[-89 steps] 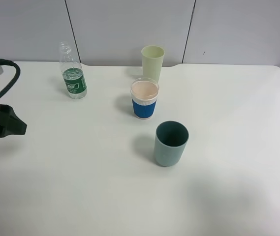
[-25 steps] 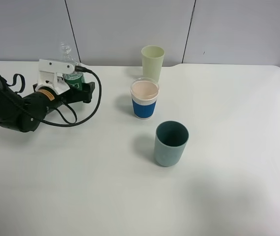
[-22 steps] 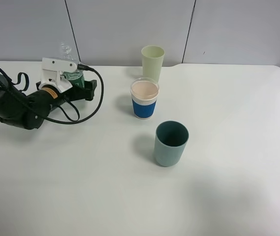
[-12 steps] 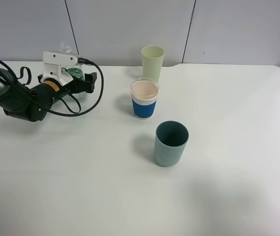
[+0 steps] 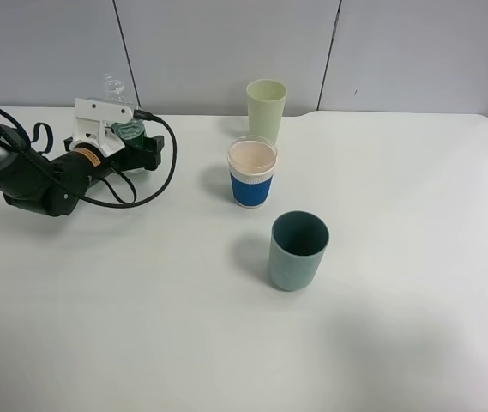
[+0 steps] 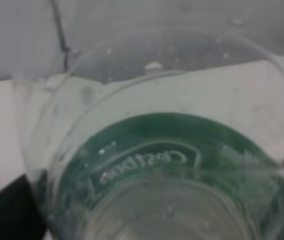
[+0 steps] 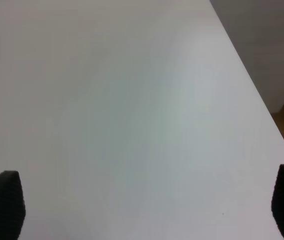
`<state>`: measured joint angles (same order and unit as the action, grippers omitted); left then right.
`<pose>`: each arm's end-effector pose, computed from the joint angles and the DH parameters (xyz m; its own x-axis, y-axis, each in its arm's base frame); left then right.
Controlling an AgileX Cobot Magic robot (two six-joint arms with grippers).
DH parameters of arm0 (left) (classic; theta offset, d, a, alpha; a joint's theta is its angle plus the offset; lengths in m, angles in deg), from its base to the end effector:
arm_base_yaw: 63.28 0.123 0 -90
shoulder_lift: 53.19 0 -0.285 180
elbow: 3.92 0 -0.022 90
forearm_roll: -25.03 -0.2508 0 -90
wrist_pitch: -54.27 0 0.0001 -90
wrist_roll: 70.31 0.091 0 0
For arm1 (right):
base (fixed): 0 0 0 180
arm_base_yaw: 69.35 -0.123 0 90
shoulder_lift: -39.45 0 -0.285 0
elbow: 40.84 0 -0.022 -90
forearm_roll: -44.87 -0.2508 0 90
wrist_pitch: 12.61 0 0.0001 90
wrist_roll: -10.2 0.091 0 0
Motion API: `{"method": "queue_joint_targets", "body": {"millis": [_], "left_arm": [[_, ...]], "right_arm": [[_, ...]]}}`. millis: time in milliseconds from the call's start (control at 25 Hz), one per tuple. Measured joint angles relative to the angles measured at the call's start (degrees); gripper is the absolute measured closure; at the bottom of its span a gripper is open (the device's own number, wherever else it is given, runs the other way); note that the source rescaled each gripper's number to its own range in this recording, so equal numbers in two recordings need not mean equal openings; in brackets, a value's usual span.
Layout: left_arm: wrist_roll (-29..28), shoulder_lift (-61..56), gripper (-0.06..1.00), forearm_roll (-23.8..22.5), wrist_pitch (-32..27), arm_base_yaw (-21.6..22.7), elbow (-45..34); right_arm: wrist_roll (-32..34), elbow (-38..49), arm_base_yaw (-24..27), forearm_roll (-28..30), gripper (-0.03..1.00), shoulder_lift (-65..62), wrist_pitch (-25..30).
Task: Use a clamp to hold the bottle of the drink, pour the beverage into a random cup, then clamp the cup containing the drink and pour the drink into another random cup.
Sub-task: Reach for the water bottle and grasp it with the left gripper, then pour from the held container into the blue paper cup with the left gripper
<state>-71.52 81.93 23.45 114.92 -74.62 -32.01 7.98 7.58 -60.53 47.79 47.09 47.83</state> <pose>0.3763 -0.0777 0.0705 -0.2150 0.0354 -0.9760 0.2179 0.9759 -0.0126 -0.0059 -0.0032 0.2786 -0.4518 0.0055 -0.8921 0.1639 0.9835 -0.0769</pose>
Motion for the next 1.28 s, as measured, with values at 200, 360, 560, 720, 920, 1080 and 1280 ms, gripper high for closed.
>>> {"method": "queue_joint_targets", "body": {"millis": [200, 360, 560, 720, 920, 1080, 1280], "left_arm": [[0.1, 0.0, 0.94, -0.2, -0.1, 0.0, 0.0], [0.1, 0.0, 0.94, -0.2, -0.2, 0.0, 0.0], [1.2, -1.7, 0.94, -0.4, -3.9, -0.1, 0.0], [3.4, -5.7, 0.94, 0.5, -8.9, -1.4, -0.1], [10.7, -11.1, 0.94, 7.0, -12.1, -5.4, -1.0], [20.1, -14.3, 0.94, 17.5, -13.0, -9.9, -3.5], [32.5, -17.3, 0.94, 27.6, -13.8, -15.2, -5.8]], "right_arm": [[0.0, 0.0, 0.0, 0.0, -0.02, 0.0, 0.0], [0.0, 0.0, 0.0, 0.0, -0.02, 0.0, 0.0], [0.0, 0.0, 0.0, 0.0, -0.02, 0.0, 0.0], [0.0, 0.0, 0.0, 0.0, -0.02, 0.0, 0.0], [0.0, 0.0, 0.0, 0.0, -0.02, 0.0, 0.0], [0.0, 0.0, 0.0, 0.0, -0.02, 0.0, 0.0], [0.0, 0.0, 0.0, 0.0, -0.02, 0.0, 0.0]]}}
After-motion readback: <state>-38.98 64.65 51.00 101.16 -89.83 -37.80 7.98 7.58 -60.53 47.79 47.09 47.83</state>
